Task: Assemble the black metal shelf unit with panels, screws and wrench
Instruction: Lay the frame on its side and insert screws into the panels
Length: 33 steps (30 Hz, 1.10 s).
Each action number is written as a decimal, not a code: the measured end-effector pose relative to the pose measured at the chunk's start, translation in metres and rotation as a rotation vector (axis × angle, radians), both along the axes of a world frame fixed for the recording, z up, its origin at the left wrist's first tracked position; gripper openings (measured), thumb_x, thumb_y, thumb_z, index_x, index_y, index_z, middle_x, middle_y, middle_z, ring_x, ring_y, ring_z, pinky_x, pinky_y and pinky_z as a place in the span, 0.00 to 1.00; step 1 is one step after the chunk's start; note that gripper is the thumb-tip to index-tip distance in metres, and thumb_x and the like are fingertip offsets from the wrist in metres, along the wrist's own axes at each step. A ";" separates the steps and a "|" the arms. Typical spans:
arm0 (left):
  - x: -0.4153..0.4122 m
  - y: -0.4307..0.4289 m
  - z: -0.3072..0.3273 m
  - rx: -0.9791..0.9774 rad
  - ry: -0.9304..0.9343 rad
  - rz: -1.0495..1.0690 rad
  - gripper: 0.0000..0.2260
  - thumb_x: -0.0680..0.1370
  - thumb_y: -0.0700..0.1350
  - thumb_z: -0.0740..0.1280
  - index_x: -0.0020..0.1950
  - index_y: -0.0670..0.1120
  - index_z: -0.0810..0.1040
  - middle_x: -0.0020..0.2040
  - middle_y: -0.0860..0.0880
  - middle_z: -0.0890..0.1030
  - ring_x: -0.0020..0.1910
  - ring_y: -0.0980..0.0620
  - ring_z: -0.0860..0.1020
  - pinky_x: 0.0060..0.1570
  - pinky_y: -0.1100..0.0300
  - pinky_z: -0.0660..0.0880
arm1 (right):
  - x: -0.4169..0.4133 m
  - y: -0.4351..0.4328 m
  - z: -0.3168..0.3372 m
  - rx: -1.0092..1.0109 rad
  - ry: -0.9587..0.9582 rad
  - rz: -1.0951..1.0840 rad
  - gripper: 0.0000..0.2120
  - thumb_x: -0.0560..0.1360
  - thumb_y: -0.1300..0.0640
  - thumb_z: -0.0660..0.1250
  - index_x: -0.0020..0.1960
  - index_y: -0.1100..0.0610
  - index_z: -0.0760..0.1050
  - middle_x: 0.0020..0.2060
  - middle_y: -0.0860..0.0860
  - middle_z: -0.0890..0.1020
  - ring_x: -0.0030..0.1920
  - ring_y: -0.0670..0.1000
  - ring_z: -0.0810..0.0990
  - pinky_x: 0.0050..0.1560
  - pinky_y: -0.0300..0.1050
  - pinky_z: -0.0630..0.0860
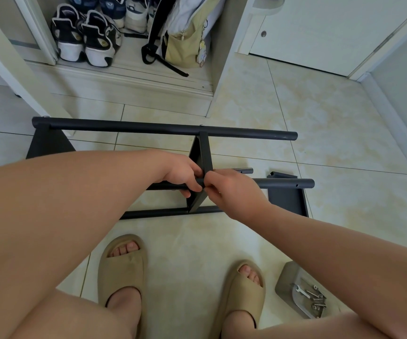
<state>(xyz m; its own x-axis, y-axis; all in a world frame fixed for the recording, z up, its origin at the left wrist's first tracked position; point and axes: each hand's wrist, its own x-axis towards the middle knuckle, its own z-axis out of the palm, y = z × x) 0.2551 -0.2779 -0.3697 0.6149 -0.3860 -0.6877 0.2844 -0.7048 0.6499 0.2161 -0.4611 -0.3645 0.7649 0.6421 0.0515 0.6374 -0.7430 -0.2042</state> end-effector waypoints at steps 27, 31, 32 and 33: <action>-0.001 0.001 0.002 -0.023 0.008 0.005 0.15 0.78 0.41 0.71 0.64 0.47 0.78 0.56 0.49 0.82 0.43 0.51 0.83 0.64 0.54 0.74 | 0.001 -0.002 0.018 -0.236 0.198 -0.024 0.04 0.83 0.54 0.59 0.51 0.55 0.68 0.43 0.50 0.77 0.44 0.57 0.77 0.36 0.49 0.70; 0.000 0.002 0.000 -0.042 0.024 0.001 0.15 0.78 0.40 0.70 0.64 0.47 0.79 0.59 0.46 0.83 0.44 0.51 0.82 0.66 0.51 0.74 | 0.000 0.008 0.017 -0.483 0.139 -0.122 0.15 0.86 0.45 0.50 0.46 0.51 0.66 0.36 0.49 0.69 0.39 0.56 0.73 0.37 0.47 0.65; -0.001 0.002 0.001 -0.048 0.024 0.003 0.15 0.78 0.40 0.70 0.65 0.47 0.80 0.60 0.46 0.82 0.44 0.51 0.82 0.66 0.52 0.74 | -0.001 0.009 0.017 -0.517 0.126 -0.138 0.17 0.86 0.44 0.48 0.46 0.51 0.67 0.34 0.49 0.67 0.39 0.56 0.72 0.38 0.47 0.66; -0.001 0.002 0.001 -0.053 0.024 0.005 0.15 0.78 0.39 0.70 0.65 0.47 0.80 0.60 0.47 0.82 0.43 0.52 0.82 0.65 0.53 0.74 | -0.001 0.010 0.017 -0.526 0.128 -0.155 0.17 0.86 0.44 0.48 0.46 0.51 0.68 0.34 0.48 0.66 0.39 0.56 0.72 0.38 0.47 0.66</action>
<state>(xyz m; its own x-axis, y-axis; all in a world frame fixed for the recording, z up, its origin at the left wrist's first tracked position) 0.2539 -0.2763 -0.3687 0.6008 -0.4189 -0.6809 0.3039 -0.6681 0.6792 0.2148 -0.4510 -0.3477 0.8313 0.4362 -0.3444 0.5075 -0.8484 0.1506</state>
